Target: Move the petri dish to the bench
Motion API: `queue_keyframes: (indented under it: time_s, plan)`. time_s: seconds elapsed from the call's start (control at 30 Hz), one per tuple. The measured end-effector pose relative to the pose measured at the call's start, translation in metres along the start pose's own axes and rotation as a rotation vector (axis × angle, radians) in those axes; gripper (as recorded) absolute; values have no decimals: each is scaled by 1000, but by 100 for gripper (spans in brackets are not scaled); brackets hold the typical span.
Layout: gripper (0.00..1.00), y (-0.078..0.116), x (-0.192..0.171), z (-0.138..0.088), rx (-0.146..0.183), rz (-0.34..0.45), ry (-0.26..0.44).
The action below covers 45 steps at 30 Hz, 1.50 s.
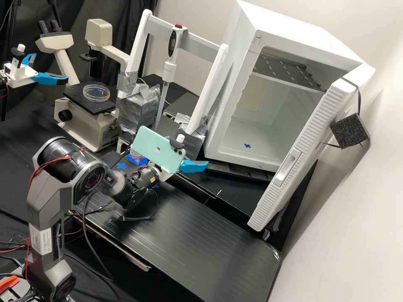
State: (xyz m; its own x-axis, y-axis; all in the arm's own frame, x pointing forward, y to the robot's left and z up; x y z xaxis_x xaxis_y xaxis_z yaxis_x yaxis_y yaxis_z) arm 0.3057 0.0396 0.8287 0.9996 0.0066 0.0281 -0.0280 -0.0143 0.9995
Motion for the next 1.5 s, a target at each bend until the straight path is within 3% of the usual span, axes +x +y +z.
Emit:
queue_keyframes:
  time_s: [0.4,0.57,0.73,0.8,0.93,1.07,1.2,1.5]
  plan:
    - [100,2,-17,0,3,9,26]
    - [100,8,-49,-13,6,44,151]
    - [100,6,-89,-40,19,59,314]
    - [100,0,-102,-56,3,34,401]
    - [100,-12,-127,-90,-60,-9,592]
    - [100,-23,-136,-114,-113,-62,696]
    - [100,-32,-133,-137,-135,-138,741]
    - [100,-57,-103,-186,-166,-276,752]
